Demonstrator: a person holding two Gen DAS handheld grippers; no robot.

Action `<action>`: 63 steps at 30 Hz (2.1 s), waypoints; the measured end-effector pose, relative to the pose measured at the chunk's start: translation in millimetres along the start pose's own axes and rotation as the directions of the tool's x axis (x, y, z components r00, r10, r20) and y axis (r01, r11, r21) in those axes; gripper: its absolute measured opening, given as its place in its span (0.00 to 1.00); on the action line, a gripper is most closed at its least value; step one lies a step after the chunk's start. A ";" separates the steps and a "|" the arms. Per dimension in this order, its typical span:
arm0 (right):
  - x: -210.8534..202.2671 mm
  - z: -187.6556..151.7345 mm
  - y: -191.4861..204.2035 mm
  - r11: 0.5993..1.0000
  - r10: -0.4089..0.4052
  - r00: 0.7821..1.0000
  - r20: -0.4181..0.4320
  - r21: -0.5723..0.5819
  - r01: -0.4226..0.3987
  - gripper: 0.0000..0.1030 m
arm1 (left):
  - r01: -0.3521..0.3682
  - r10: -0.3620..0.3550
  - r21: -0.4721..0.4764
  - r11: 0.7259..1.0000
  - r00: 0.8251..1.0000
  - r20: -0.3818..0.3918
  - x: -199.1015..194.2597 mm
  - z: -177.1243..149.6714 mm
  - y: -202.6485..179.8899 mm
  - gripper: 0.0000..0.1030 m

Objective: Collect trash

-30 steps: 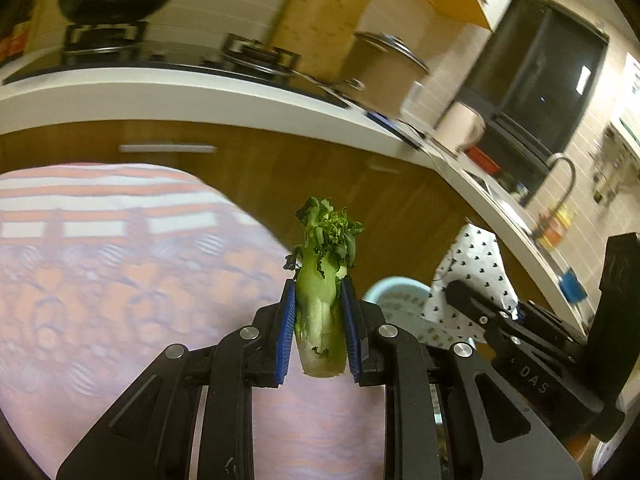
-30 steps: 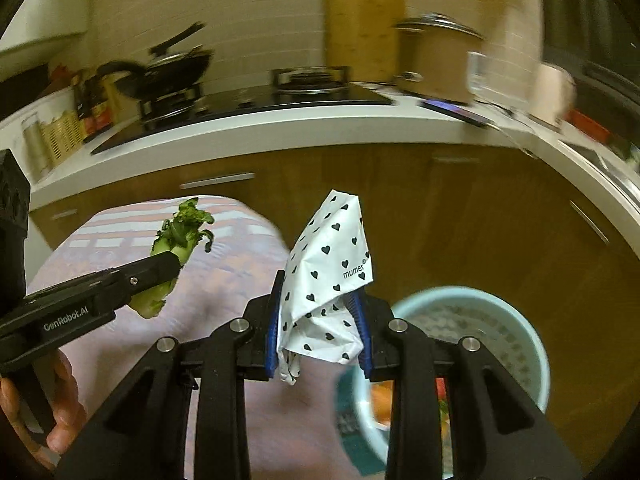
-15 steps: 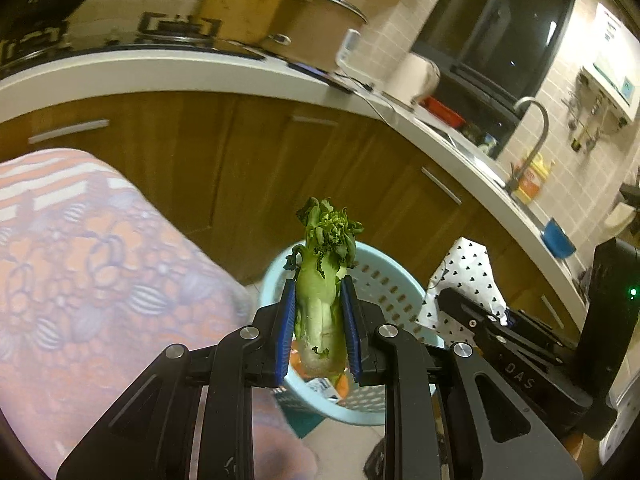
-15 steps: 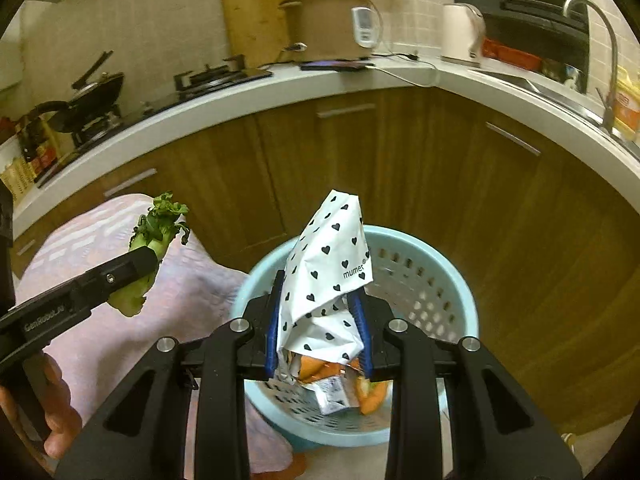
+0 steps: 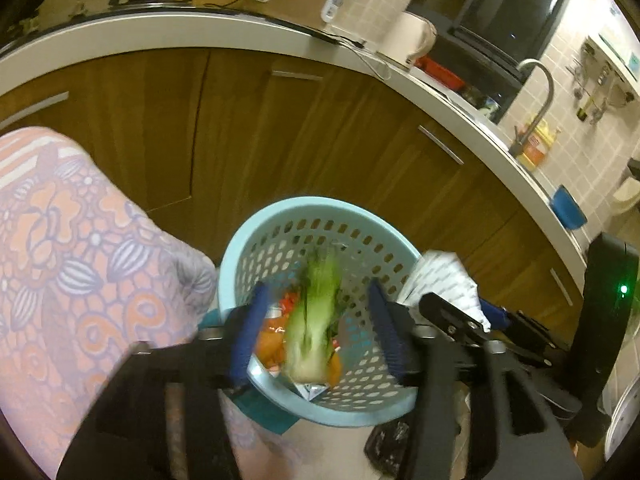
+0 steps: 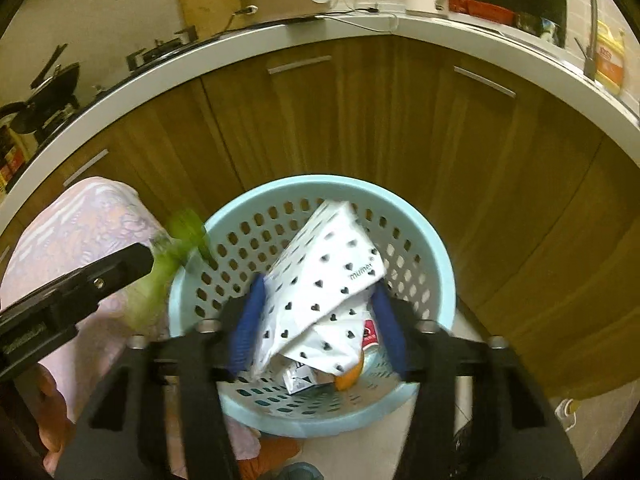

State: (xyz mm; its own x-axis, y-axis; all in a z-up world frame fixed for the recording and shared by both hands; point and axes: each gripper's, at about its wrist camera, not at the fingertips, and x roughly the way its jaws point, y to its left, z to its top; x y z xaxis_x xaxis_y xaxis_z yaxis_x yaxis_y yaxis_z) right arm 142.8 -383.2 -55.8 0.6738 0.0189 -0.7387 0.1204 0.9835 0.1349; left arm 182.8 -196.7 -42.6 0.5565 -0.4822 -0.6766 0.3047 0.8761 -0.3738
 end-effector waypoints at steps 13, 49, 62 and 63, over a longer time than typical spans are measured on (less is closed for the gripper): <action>-18.7 -6.9 13.0 0.999 0.050 0.997 0.056 -0.010 -0.049 0.51 | -0.037 0.038 -0.007 0.999 0.996 0.085 -41.5 -1.5 13.1 0.53; -106.9 -33.9 88.6 0.995 0.043 0.888 0.458 -0.103 0.004 0.59 | -0.461 0.390 0.022 0.887 0.773 0.500 -151.6 -55.7 27.6 0.82; -99.9 -31.8 84.1 0.996 0.031 0.896 0.443 -0.087 0.009 0.59 | -0.505 0.418 0.027 0.862 0.742 0.524 -151.2 -59.0 24.6 0.85; -99.9 -32.1 84.1 0.996 0.029 0.896 0.443 -0.088 0.011 0.59 | -0.509 0.420 0.029 0.861 0.740 0.525 -151.6 -59.8 23.9 0.85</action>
State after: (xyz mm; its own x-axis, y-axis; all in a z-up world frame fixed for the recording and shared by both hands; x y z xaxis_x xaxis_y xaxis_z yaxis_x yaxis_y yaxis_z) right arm 62.2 -296.5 8.1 0.9303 -0.0338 -0.3652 0.0631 0.9956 0.0686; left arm 59.5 -102.7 13.1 0.9459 0.0115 -0.3244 0.0019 0.9992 0.0411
